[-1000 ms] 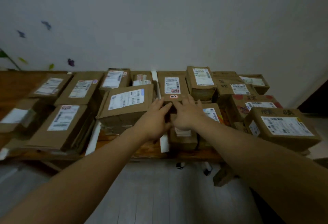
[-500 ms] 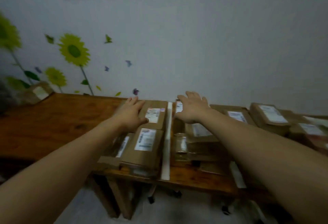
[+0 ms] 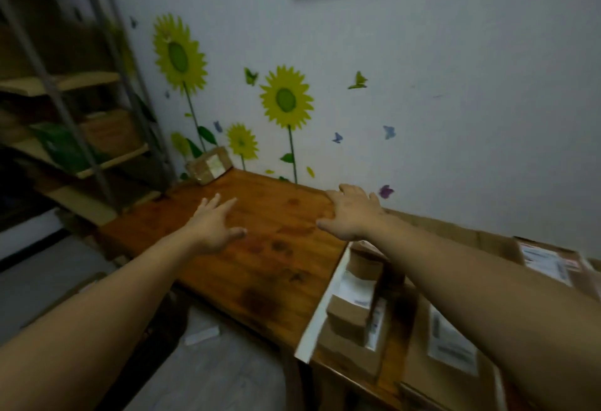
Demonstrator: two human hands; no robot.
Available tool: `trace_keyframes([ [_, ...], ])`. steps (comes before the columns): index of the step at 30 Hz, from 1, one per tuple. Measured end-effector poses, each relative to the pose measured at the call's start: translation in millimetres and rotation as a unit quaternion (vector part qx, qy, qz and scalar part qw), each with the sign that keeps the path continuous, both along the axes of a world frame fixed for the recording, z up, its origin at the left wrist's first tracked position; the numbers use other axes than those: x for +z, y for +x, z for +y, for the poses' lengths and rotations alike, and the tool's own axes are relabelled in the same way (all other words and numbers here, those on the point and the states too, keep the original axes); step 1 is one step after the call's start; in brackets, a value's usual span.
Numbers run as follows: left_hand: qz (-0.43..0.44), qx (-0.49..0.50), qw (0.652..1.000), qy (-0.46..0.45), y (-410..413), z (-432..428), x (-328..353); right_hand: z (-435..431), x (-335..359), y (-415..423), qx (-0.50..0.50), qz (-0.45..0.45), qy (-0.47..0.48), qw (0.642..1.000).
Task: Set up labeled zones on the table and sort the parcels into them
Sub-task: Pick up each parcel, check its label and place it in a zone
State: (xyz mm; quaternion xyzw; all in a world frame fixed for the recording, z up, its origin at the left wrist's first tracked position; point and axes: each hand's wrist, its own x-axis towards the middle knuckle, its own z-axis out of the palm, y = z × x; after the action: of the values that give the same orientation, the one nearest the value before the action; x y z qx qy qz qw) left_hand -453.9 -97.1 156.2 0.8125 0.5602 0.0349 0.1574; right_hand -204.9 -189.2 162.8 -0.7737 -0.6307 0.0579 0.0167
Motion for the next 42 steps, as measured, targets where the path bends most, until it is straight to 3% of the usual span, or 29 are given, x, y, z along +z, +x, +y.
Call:
trace_keyframes([
  [12, -0.013, 0.101, 0.995, -0.025, -106, 246, -5, 287, -12, -89, 0.050, 0.029, -0.017, 0.998],
  [27, -0.035, 0.003, 0.998, -0.049, -163, 540, -35, 532, -53, -192, -0.061, 0.076, -0.040, 0.994],
  [42, -0.062, -0.041, 0.992, -0.099, -109, 733, -128, 713, -126, -191, -0.092, 0.255, -0.020, 0.962],
])
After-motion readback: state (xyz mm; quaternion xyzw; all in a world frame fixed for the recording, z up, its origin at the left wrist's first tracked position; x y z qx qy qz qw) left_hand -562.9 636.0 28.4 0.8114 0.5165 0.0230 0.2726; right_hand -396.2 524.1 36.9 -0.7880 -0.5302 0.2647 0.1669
